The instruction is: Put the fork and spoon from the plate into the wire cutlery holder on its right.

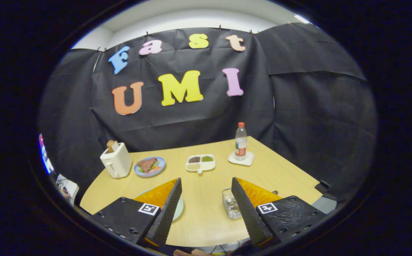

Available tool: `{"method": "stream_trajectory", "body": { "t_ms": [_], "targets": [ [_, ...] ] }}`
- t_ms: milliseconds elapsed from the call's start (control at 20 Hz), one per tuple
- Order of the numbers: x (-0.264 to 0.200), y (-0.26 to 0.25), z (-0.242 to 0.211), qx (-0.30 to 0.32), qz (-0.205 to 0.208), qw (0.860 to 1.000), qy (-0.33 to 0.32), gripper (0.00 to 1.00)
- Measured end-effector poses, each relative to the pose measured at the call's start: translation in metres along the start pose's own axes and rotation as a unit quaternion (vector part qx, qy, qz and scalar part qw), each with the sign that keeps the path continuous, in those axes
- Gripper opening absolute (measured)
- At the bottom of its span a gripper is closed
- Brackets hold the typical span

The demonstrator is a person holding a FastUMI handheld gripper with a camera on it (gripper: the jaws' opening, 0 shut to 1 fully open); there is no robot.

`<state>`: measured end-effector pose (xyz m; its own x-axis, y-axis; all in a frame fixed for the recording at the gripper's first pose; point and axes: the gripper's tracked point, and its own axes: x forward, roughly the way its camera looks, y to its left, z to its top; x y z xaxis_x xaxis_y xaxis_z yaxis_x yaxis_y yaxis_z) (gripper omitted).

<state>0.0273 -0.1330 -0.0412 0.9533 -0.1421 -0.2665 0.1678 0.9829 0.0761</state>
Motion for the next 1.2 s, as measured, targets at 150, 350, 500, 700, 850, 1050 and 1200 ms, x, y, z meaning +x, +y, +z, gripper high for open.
{"method": "stream_trajectory", "body": {
  "t_ms": [150, 350, 500, 700, 850, 1050, 1200],
  "targets": [
    [-0.021, 0.035, 0.013, -0.041, 0.004, 0.998, -0.050, 0.85],
    [-0.043, 0.077, 0.009, -0.049, 0.029, 0.996, -0.074, 0.91],
    [-0.059, 0.099, 0.012, -0.055, 0.044, 0.993, -0.097, 0.94],
    [-0.072, 0.115, -0.002, -0.050, 0.062, 0.992, -0.097, 0.95],
    [-0.075, 0.117, -0.008, -0.052, 0.064, 0.992, -0.093, 0.96],
    [-0.077, 0.114, -0.010, -0.055, 0.057, 0.992, -0.095, 0.95],
    [-0.081, 0.114, -0.006, -0.045, 0.063, 0.992, -0.102, 0.95]
  ]
}}
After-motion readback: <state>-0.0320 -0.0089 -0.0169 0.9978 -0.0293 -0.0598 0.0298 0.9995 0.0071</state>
